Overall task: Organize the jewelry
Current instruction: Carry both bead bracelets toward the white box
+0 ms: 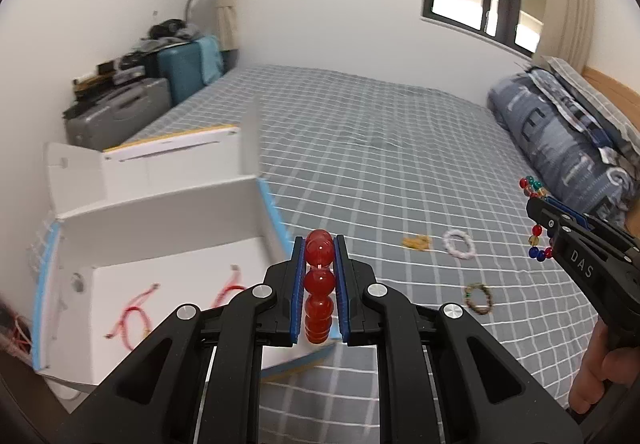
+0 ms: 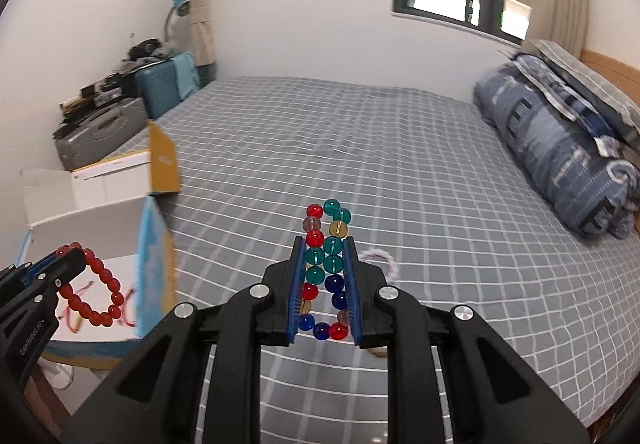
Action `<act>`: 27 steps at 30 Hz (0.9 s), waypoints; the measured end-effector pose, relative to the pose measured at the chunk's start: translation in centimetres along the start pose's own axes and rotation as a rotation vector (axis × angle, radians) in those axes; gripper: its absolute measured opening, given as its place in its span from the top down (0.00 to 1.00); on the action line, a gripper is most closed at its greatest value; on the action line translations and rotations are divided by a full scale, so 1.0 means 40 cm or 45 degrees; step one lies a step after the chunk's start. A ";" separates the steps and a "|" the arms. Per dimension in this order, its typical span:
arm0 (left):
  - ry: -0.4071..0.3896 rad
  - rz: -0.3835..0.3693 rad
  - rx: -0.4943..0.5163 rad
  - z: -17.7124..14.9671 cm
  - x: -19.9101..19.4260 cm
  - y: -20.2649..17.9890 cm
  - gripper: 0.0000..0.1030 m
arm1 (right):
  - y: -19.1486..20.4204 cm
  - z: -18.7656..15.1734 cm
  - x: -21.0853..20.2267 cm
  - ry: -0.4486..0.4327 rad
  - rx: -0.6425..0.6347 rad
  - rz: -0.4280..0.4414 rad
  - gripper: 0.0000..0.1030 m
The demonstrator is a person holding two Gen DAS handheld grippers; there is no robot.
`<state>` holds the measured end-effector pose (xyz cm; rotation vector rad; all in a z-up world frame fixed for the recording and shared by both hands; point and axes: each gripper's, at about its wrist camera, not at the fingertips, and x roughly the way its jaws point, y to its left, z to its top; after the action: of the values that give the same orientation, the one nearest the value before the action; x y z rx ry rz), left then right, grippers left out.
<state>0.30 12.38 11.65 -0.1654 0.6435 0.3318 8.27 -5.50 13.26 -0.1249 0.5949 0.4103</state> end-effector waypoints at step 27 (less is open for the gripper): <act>0.245 0.356 -0.257 -0.110 0.027 0.484 0.87 | 0.576 -0.059 0.122 0.205 -0.331 0.327 0.83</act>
<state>-8.17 29.62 6.59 -0.3039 0.8255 0.6571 1.26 16.64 8.62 -0.3343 0.7179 0.7318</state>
